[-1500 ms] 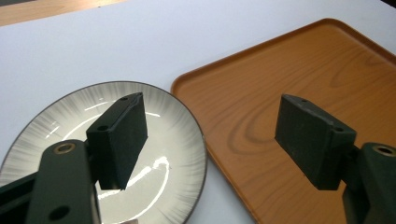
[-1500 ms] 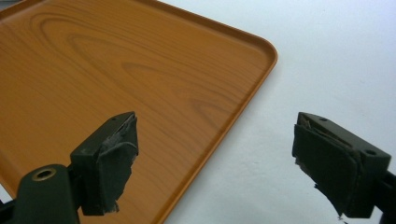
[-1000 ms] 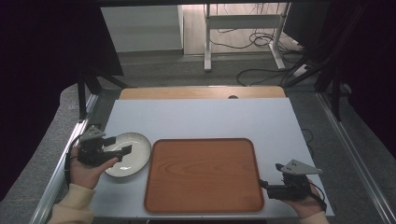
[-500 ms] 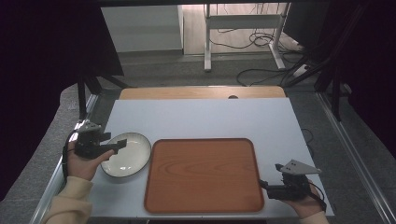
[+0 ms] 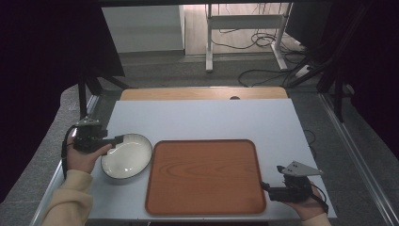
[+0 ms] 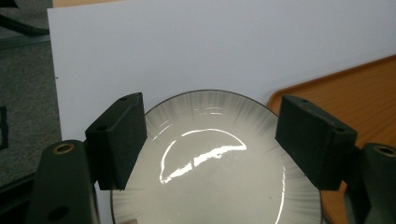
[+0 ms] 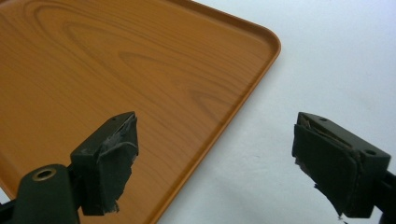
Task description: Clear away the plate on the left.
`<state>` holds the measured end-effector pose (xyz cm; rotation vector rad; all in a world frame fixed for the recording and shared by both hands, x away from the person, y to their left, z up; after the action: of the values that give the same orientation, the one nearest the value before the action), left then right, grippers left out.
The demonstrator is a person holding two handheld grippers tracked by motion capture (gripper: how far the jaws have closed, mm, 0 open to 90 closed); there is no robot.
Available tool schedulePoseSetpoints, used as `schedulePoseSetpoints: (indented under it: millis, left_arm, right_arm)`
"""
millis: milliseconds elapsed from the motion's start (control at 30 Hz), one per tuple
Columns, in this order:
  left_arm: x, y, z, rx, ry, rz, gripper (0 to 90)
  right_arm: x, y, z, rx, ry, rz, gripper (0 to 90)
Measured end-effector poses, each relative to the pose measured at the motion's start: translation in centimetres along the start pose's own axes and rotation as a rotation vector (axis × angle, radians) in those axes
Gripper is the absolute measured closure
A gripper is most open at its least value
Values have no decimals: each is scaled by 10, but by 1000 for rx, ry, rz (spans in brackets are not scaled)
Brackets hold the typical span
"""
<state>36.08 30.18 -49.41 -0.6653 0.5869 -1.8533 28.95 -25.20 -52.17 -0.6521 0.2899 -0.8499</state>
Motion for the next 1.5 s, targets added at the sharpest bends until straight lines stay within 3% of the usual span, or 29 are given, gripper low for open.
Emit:
schedulePoseSetpoints:
  millis: [733,1500]
  left_arm:
    - [-37,19,-1,-34,-74,25,240]
    - [-56,34,-12,-104,-101,21,258]
  right_arm:
    - [-1,1,-1,-5,-1,4,149]
    - [-2,3,-2,-14,-8,8,149]
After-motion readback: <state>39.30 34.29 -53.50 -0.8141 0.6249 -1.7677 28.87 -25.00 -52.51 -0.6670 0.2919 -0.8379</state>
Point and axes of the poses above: each handheld gripper's, and its own axes: y roughly forward along the jaws, z roughly out of its top, x roughly to its right, the point moved 7 cm from there along y, roughly forward along the jaws
